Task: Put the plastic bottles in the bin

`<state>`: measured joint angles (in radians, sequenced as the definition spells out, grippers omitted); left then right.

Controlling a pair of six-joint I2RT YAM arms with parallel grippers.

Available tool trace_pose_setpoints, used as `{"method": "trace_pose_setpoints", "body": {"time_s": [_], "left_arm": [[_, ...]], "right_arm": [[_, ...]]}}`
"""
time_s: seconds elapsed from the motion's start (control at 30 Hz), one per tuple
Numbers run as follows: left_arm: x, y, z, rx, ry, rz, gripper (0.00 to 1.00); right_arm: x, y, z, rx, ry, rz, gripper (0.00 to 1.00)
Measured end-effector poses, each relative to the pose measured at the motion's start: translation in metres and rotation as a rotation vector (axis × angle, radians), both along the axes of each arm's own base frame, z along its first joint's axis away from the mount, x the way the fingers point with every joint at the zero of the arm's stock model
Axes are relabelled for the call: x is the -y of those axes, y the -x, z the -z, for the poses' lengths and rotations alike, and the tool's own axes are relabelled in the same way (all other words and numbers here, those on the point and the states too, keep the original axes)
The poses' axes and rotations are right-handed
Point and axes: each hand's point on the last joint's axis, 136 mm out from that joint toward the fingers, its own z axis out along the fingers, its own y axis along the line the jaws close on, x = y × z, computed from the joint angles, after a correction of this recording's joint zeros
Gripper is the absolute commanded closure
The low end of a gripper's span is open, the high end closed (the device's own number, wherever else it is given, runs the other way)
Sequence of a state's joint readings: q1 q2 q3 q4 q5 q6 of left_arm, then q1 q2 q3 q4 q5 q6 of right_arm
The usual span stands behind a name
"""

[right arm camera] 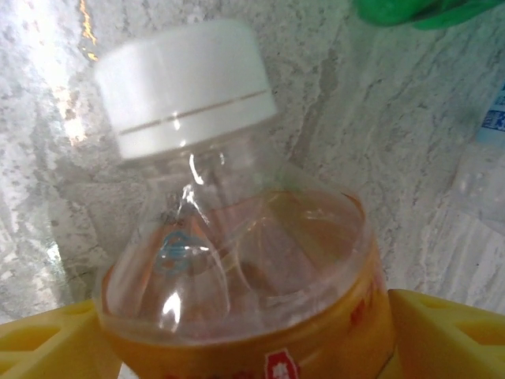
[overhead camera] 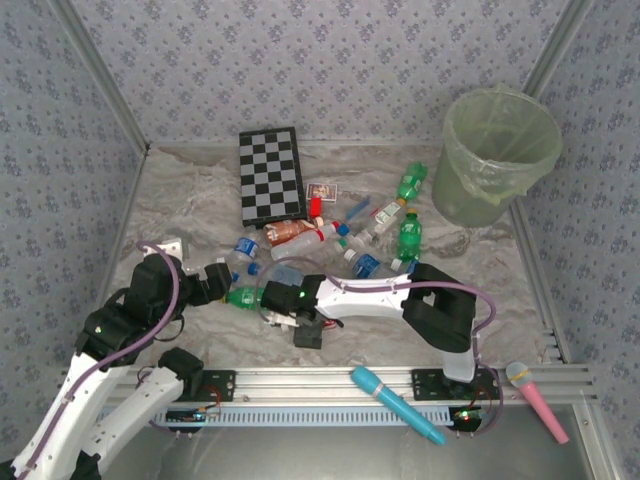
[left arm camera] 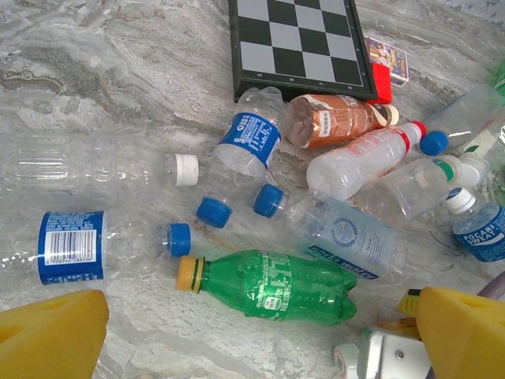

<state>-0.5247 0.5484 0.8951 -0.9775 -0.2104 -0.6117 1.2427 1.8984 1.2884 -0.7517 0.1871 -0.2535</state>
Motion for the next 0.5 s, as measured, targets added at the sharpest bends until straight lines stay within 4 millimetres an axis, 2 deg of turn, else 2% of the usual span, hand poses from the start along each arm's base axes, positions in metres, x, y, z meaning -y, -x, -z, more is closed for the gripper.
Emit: {"method": "trace_pose_setpoints", "body": {"time_s": [0.23,0.4,0.5], "left_arm": [[0.000,-0.001,-0.001,0.001,0.001,0.000,0.00],[0.001,-0.001,-0.001,-0.004,-0.002,0.000,0.00],[0.002,-0.004,0.001,-0.013,-0.008,0.001,0.00]], "right_arm": [[0.000,0.000,0.005,-0.004,0.011,0.000,0.34],[-0.001,-0.001,0.001,0.000,-0.001,0.009,0.40],[-0.001,-0.005,-0.009,0.008,-0.029,0.030,0.40]]}}
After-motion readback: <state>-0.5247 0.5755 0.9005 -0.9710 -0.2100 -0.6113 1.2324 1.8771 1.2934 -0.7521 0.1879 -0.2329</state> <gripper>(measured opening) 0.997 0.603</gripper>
